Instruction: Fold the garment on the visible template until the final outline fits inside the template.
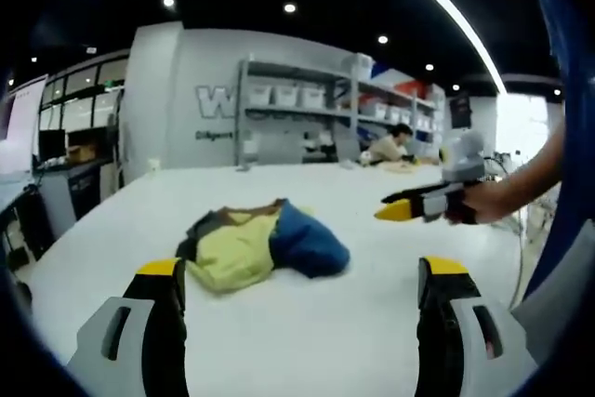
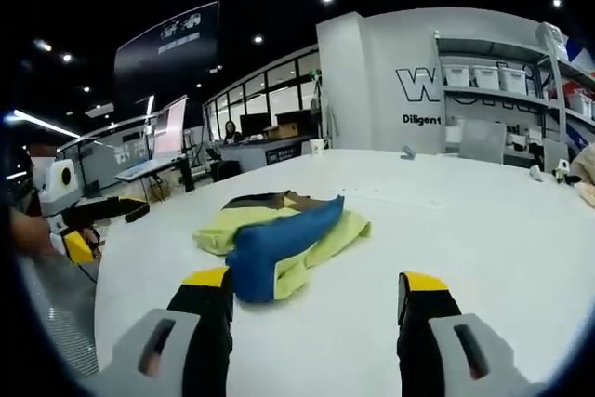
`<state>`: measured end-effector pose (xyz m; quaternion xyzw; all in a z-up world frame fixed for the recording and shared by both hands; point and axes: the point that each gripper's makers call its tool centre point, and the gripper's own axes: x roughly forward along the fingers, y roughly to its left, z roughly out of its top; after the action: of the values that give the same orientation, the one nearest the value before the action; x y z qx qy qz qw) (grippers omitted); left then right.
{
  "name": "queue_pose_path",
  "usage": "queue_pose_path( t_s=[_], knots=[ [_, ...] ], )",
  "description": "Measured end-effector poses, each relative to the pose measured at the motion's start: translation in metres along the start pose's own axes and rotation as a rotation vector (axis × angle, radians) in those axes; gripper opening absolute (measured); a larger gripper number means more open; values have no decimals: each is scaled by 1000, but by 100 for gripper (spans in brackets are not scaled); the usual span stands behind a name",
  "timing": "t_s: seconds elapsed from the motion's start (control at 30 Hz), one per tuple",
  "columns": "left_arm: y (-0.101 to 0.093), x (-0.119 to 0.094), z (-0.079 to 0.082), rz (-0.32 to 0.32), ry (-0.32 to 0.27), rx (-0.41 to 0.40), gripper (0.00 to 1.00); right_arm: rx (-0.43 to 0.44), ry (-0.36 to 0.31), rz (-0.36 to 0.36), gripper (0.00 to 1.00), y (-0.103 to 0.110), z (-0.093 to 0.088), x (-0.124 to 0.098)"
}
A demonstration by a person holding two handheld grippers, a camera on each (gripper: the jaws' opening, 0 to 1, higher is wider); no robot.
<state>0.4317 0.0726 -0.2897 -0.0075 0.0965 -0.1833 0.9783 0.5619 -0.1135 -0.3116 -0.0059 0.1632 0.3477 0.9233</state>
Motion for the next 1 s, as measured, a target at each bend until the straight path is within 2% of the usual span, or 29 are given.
queue_pose_path(
  t_s=[0.1, 0.17, 0.2, 0.3, 0.37, 0.47, 0.5, 0.6, 0.73, 0.83, 1.0],
  knots=[
    [2, -1, 0, 10, 1, -3, 99, 16, 14, 26, 67, 2, 6, 26],
    [3, -1, -1, 14, 1, -6, 99, 28, 21, 31, 69, 5, 7, 32],
    [4, -1, -1, 21, 2, -9, 99, 50, 41, 41, 69, 8, 8, 44],
    [6, -1, -1, 32, 5, -12, 99, 48, 52, 86, 59, 15, 11, 69],
    [8, -2, -3, 39, 9, -14, 99, 27, 75, 115, 53, 28, 8, 79],
    [9, -2, -3, 44, 8, -16, 99, 6, 102, 127, 52, 34, 3, 85],
    [9, -2, -3, 47, 10, -17, 99, -3, 143, 138, 52, 37, -5, 92],
    [11, -3, -5, 50, 15, -16, 99, -14, 176, 159, 44, 45, -13, 96],
    [9, -3, -5, 51, 21, -14, 99, -58, 193, 162, 21, 44, -22, 99],
    [9, -3, -5, 51, 23, -13, 99, -72, 172, 169, 0, 44, -16, 94],
    [11, -3, -5, 53, 21, -17, 99, -42, 116, 171, 0, 35, -1, 80]
  ],
)
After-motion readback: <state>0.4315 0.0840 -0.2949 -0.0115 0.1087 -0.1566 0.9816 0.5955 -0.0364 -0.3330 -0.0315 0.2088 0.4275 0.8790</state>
